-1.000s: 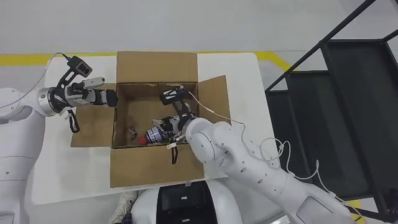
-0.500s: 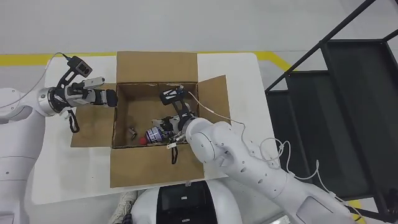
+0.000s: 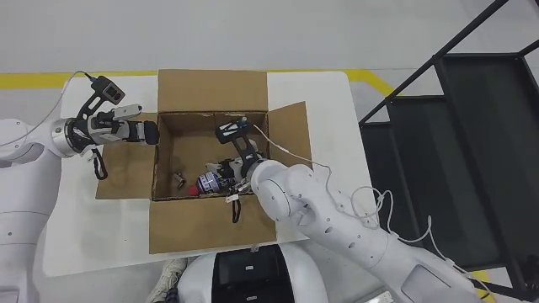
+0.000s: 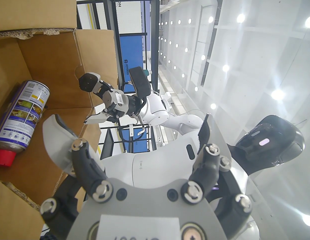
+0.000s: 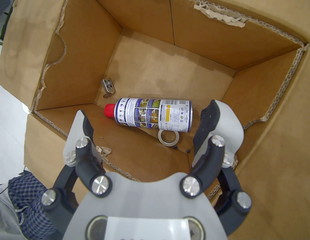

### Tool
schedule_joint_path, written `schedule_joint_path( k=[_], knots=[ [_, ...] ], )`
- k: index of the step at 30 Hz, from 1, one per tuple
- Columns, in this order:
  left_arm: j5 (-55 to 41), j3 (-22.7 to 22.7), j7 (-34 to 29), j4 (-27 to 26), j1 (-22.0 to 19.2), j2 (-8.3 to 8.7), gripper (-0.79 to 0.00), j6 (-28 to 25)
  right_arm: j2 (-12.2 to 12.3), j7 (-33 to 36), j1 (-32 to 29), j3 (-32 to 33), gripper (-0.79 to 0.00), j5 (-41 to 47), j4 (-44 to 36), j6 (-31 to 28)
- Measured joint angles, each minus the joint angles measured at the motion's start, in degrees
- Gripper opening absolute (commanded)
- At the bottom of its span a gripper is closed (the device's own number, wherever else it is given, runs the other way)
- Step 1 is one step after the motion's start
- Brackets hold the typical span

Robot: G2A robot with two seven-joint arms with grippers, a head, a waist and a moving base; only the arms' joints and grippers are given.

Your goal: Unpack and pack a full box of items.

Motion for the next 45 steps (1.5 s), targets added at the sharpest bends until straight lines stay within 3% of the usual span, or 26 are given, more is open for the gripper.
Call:
schedule_joint_path(
  k=[6, 11, 45],
  knots=[
    [0.0, 0.0, 0.0, 0.0, 0.0, 0.00, 0.000, 0.0, -0.7, 10.2, 7.0, -1.9, 0.000, -1.4, 4.0, -13.5],
    [0.0, 0.0, 0.0, 0.0, 0.0, 0.00, 0.000, 0.0, -1.9, 14.2, 11.1, -4.2, 0.000, -1.9, 6.5, -17.3],
    [0.0, 0.0, 0.0, 0.0, 0.0, 0.00, 0.000, 0.0, -2.0, 14.3, 11.2, -4.3, 0.000, -1.8, 6.5, -17.4]
  ],
)
